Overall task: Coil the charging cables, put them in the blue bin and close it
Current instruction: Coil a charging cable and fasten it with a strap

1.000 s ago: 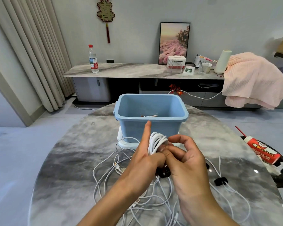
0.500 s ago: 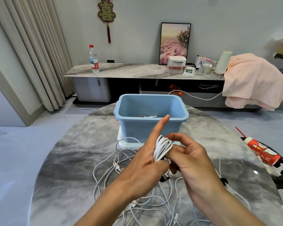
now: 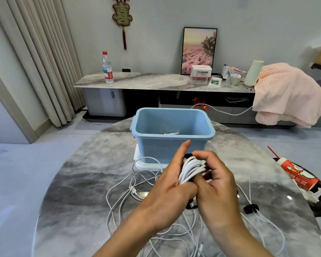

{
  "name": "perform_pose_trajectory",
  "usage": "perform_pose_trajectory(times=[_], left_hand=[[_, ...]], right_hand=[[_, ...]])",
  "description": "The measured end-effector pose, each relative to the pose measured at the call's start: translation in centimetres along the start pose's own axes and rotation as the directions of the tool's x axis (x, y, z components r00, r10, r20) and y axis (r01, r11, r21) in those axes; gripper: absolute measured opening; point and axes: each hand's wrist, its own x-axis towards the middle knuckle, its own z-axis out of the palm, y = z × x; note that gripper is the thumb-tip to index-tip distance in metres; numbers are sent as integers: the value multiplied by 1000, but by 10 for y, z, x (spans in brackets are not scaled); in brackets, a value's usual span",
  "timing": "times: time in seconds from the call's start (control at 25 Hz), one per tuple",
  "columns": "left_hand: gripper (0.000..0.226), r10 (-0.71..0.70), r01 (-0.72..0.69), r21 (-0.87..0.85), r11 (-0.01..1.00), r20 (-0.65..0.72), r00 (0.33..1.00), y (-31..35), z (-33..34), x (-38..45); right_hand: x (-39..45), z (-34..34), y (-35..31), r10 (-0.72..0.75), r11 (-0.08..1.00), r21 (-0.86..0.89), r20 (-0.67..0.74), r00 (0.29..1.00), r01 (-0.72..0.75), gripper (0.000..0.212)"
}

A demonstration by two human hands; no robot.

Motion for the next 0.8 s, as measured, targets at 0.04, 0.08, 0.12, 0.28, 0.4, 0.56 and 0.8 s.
perform_pose_trajectory(times=[0.04, 0.08, 0.12, 0.28, 0.4, 0.56, 0.8], left_hand=[[90, 0, 0, -8, 1000, -3, 1000, 1, 1, 0], [86, -2, 2, -12, 1000, -12, 1000, 2, 1, 0], [84, -4, 4, -5, 1000, -23, 1000, 2, 1, 0], [82, 1, -4, -59, 998, -58, 998, 5, 0, 2], [80, 1, -13, -142, 990, -84, 996, 6, 0, 4], [79, -21, -15, -249, 968, -141, 990, 4, -5, 7], [74, -89, 17, -373, 928, -176, 980, 5, -18, 10]], right_hand=[[0, 1, -2, 26, 997, 69, 15, 1000, -27, 26], [0, 2, -5, 62, 985, 160, 39, 997, -67, 26], [0, 3, -8, 113, 958, 257, 70, 991, -127, 27], [1, -1, -19, 277, 819, 453, 228, 933, -354, 30], [4, -4, -23, 307, 784, 474, 265, 914, -401, 29], [9, -10, -18, 298, 833, 423, 203, 933, -358, 21], [13, -25, -14, -17, 999, -23, 333, 943, 26, 26]])
